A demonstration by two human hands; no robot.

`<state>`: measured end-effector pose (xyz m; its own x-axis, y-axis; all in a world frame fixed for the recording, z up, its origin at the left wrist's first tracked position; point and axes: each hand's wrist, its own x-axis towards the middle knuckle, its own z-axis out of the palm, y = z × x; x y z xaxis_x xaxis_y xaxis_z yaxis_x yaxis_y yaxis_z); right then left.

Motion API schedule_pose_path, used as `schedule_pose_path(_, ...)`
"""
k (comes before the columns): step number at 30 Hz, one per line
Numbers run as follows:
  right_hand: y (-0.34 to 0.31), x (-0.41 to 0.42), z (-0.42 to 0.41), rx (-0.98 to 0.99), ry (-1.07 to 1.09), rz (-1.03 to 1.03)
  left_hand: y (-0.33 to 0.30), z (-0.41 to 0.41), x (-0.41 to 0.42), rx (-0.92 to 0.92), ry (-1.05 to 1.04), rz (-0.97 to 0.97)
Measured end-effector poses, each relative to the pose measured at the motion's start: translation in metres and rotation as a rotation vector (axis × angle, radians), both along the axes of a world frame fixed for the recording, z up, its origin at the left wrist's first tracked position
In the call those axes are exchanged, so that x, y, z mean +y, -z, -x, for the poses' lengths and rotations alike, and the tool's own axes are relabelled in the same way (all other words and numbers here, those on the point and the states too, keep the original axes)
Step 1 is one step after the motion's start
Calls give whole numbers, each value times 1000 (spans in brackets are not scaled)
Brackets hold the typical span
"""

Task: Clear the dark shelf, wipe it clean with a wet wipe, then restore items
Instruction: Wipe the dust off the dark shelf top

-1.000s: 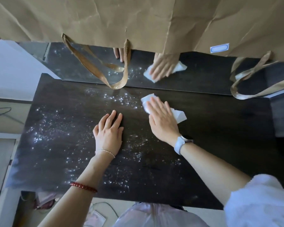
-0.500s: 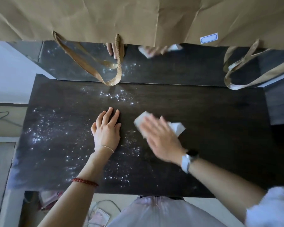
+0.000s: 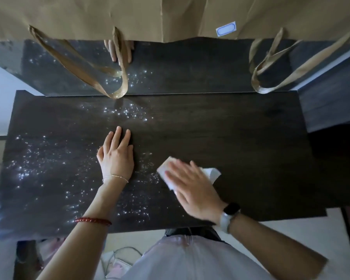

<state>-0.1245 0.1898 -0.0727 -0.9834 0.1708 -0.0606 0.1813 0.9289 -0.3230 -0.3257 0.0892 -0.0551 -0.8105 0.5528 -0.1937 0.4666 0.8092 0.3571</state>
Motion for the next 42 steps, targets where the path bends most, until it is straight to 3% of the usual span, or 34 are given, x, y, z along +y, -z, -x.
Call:
schedule_pose_path(3,-1,3,-50,-42,-64,-13,0,-2,2,-2,-2,6)
schedule_pose_path(8,3,65,-103,-56,701,-120,-1,-5,3,12,-25,-16)
schedule_pose_path(10,5,51,-84,-18,878,-110,-2,-8,3,12,-26,-17)
schedule_pose_path(12,8,7,-52,47,734,-70,-6,-20,-2,16,-53,-39)
schedule_pose_path(15,5,-63,-31,40,294,-35,-15,-52,-18,48,-86,-92)
schedule_pose_path(17,5,-56,-51,45,203,-44,-17,-81,-32,53,-110,-107)
schedule_pose_path(19,9,-27,-88,50,347,-62,-14,-110,-47,51,-93,-79)
schedule_pose_path(22,12,21,-143,46,847,-91,-5,-150,-66,26,-57,-12)
schedule_pose_path(24,10,22,-138,43,1112,-17,1,-163,-73,21,-64,14)
schedule_pose_path(25,10,8,-123,74,1116,-8,2,-165,-75,25,-60,20)
schedule_pose_path(30,8,-93,-76,86,372,-43,-8,-151,-70,-22,-137,-9)
schedule_pose_path(32,8,-74,-93,50,248,-11,-11,-149,-71,-41,-115,13)
schedule_pose_path(34,11,-39,-122,44,313,8,-10,-150,-74,-44,-89,28)
schedule_pose_path(38,8,32,-175,33,776,20,-5,-153,-70,-15,-118,3)
schedule_pose_path(42,2,70,-159,-67,1109,-5,-1,-158,-62,10,-162,2)
